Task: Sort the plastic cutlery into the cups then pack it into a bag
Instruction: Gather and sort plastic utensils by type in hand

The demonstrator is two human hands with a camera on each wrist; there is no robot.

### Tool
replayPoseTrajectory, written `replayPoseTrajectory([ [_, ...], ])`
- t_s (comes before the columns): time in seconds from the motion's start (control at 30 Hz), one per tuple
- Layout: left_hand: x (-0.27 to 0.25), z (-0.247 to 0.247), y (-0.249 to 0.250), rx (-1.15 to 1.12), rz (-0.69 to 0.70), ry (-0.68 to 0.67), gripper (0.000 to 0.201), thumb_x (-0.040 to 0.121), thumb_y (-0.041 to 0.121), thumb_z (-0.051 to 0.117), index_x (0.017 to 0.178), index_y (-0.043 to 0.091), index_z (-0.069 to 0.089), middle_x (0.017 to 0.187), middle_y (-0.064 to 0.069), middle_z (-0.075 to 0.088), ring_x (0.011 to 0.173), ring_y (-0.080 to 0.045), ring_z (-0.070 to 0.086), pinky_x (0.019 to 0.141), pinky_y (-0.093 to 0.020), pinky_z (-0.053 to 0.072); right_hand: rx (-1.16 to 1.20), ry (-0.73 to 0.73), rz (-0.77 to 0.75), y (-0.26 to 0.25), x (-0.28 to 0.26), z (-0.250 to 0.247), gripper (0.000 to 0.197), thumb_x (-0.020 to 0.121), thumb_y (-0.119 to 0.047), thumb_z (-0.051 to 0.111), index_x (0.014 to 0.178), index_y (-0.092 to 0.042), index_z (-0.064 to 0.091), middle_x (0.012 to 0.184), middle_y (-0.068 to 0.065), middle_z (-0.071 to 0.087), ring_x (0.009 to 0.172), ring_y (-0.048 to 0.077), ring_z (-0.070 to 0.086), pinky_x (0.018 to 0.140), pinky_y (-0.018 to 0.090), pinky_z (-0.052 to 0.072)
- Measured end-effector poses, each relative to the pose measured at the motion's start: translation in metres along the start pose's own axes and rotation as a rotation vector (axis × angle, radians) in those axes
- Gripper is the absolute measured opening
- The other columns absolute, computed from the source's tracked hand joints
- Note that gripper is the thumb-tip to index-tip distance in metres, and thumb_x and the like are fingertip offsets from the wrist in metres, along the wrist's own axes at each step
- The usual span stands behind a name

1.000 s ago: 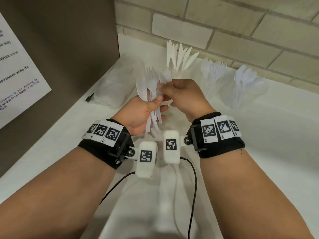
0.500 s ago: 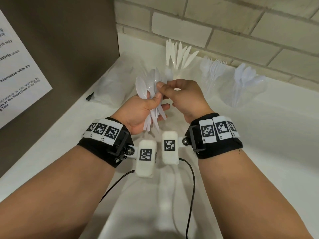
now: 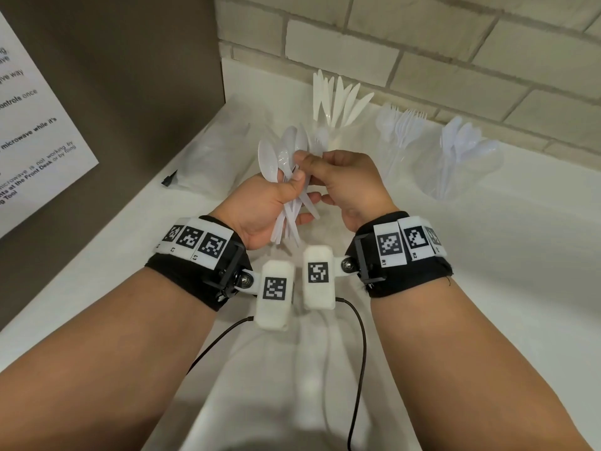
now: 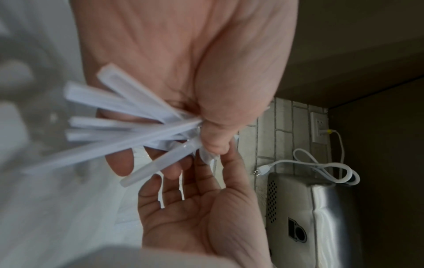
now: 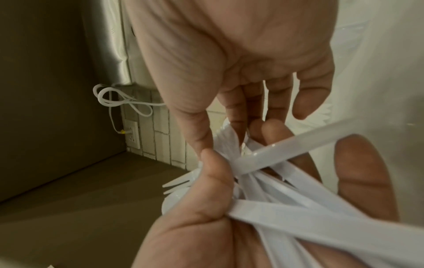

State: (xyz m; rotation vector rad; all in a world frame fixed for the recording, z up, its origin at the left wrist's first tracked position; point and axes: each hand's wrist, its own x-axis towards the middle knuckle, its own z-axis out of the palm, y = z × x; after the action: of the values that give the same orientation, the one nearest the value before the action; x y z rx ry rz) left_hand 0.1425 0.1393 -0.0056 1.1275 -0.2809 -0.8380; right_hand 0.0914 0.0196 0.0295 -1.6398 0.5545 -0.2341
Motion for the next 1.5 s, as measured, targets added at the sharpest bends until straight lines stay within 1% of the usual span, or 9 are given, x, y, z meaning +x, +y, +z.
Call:
replayPoseTrajectory([
  [0.3, -0.001, 0.004, 0.0, 0.04, 0.021, 0.025, 0.019, 0.098, 0.02, 0.047, 0.11, 0.019, 0.062, 0.102, -0.003, 0.069, 0.093, -0.02, 0.067, 0.1, -0.051, 0.045, -0.064, 0.04, 0.006, -0.002, 0.001, 0.006, 0.015, 0.085, -0.015, 0.06, 0.073, -0.008, 0.066, 0.072, 0.008, 0.066, 0.058, 0.013, 0.061, 0.047, 0.02, 0.046],
  [0.4, -0.001, 0.003, -0.001, 0.076, 0.024, 0.039, 0.018, 0.099, 0.019, 0.046, 0.106, 0.018, 0.063, 0.091, 0.0, 0.071, 0.084, -0.016, 0.069, 0.097, -0.05, 0.044, -0.143, 0.088, -0.026, -0.002, 0.003, 0.012, 0.03, 0.081, -0.02, 0.053, 0.075, 0.008, 0.061, 0.08, 0.027, 0.066, 0.075, 0.038, 0.066, 0.066, 0.047, 0.056],
  [0.47, -0.001, 0.003, -0.001, 0.097, 0.026, 0.056, 0.019, 0.099, 0.02, 0.047, 0.105, 0.013, 0.064, 0.094, -0.008, 0.069, 0.087, -0.025, 0.066, 0.096, -0.052, 0.045, -0.189, 0.115, -0.018, -0.002, 0.005, 0.013, 0.028, 0.082, -0.019, 0.047, 0.072, 0.004, 0.057, 0.074, 0.027, 0.06, 0.078, 0.044, 0.063, 0.075, 0.056, 0.055],
  [0.63, 0.001, 0.002, 0.001, 0.127, 0.027, 0.056, 0.022, 0.099, 0.014, 0.046, 0.092, 0.01, 0.066, 0.075, -0.001, 0.075, 0.071, -0.014, 0.072, 0.074, -0.029, 0.059, -0.17, 0.073, 0.032, 0.0, 0.009, 0.013, 0.03, 0.086, -0.006, 0.038, 0.098, 0.013, 0.057, 0.099, 0.032, 0.064, 0.091, 0.045, 0.064, 0.077, 0.059, 0.055],
  [0.83, 0.008, -0.004, 0.0, 0.052, -0.003, 0.167, 0.018, 0.098, 0.01, 0.048, 0.096, 0.005, 0.066, 0.079, -0.007, 0.07, 0.087, -0.029, 0.069, 0.091, -0.044, 0.053, 0.028, 0.086, 0.035, 0.001, 0.008, 0.012, 0.021, 0.098, -0.012, 0.033, 0.089, -0.012, 0.052, 0.086, 0.014, 0.068, 0.083, 0.031, 0.069, 0.08, 0.049, 0.058],
  [1.03, 0.007, -0.009, -0.003, 0.116, -0.013, 0.172, 0.016, 0.098, 0.014, 0.049, 0.099, 0.012, 0.065, 0.076, -0.001, 0.059, 0.065, -0.016, 0.069, 0.076, -0.035, 0.059, 0.196, 0.3, -0.21, -0.017, 0.004, 0.0, 0.014, 0.103, -0.019, 0.03, 0.099, -0.015, 0.042, 0.064, 0.008, 0.055, 0.048, 0.025, 0.063, 0.058, 0.043, 0.057],
  [1.13, 0.004, -0.008, -0.004, 0.148, -0.027, 0.095, 0.016, 0.098, 0.016, 0.05, 0.106, 0.014, 0.064, 0.078, 0.0, 0.056, 0.062, -0.013, 0.066, 0.076, -0.035, 0.058, 0.073, 0.197, -0.19, -0.02, 0.006, -0.002, 0.014, 0.101, -0.029, 0.041, 0.101, -0.016, 0.044, 0.065, 0.004, 0.045, 0.038, 0.015, 0.044, 0.041, 0.027, 0.042],
  [1.3, 0.004, -0.008, -0.004, 0.22, -0.034, 0.053, 0.016, 0.096, 0.014, 0.052, 0.108, 0.015, 0.063, 0.081, -0.001, 0.062, 0.069, -0.012, 0.071, 0.074, -0.03, 0.06, 0.006, -0.017, -0.059, -0.01, 0.006, -0.007, 0.025, 0.082, -0.023, 0.075, 0.1, -0.018, 0.058, 0.068, -0.001, 0.055, 0.037, 0.008, 0.037, 0.039, 0.019, 0.028],
  [1.5, 0.004, -0.007, -0.007, 0.329, -0.063, 0.005, 0.016, 0.094, 0.009, 0.054, 0.107, 0.01, 0.063, 0.084, 0.006, 0.068, 0.069, -0.009, 0.071, 0.066, -0.025, 0.059, -0.038, 0.051, -0.049, -0.005, 0.01, -0.005, 0.018, 0.077, -0.02, 0.079, 0.091, -0.014, 0.07, 0.063, -0.005, 0.059, 0.028, 0.002, 0.038, 0.035, 0.013, 0.026],
])
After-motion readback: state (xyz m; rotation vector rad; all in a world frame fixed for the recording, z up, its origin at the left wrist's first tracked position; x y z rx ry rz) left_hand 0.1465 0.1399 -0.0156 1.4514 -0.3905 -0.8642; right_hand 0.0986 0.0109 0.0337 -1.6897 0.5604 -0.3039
